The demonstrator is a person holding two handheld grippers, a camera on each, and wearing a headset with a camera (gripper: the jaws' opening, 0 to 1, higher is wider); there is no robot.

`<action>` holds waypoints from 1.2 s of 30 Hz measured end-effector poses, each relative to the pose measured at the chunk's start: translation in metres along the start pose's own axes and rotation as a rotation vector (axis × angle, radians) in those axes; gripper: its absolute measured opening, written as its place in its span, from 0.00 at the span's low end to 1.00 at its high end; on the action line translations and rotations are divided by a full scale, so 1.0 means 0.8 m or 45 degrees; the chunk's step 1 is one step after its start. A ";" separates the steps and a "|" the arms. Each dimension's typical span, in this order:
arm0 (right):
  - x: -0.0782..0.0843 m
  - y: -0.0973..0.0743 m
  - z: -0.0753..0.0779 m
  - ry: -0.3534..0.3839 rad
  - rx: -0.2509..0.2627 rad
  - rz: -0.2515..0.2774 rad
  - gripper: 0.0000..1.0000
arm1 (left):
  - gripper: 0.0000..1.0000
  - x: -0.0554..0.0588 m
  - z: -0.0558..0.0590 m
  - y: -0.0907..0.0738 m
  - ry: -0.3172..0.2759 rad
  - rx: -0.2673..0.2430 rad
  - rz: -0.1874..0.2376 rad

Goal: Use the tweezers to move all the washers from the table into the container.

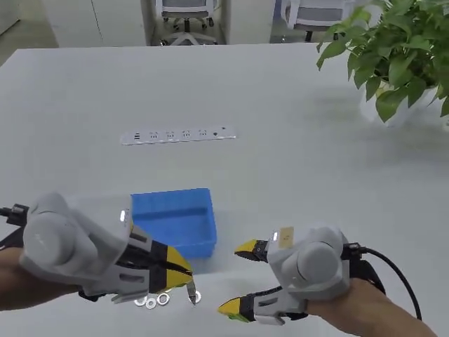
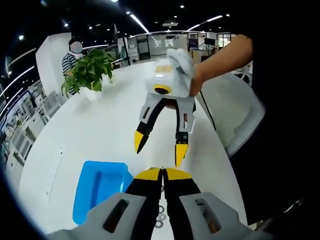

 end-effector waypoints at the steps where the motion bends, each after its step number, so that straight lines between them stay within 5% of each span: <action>1: 0.000 0.000 0.000 0.002 0.001 0.002 0.55 | 0.05 0.001 0.000 0.001 -0.001 0.003 -0.001; 18: -0.001 0.003 0.000 0.002 -0.010 0.018 0.53 | 0.05 0.001 -0.007 0.002 -0.050 -0.021 0.003; 36: -0.015 0.034 -0.012 -0.129 -0.153 0.042 0.34 | 0.05 0.001 -0.006 0.003 -0.072 -0.037 -0.007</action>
Point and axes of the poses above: the centre of the closed fingertips' face, and the gripper's own axes: y roughly forward along the fingers, z roughly to its right, x roughly out of its underside, the point moved 9 cm from there along -y, roughly backward along the fingers, and after that the axes turned 3 degrees about x, right-handed, at the moved point
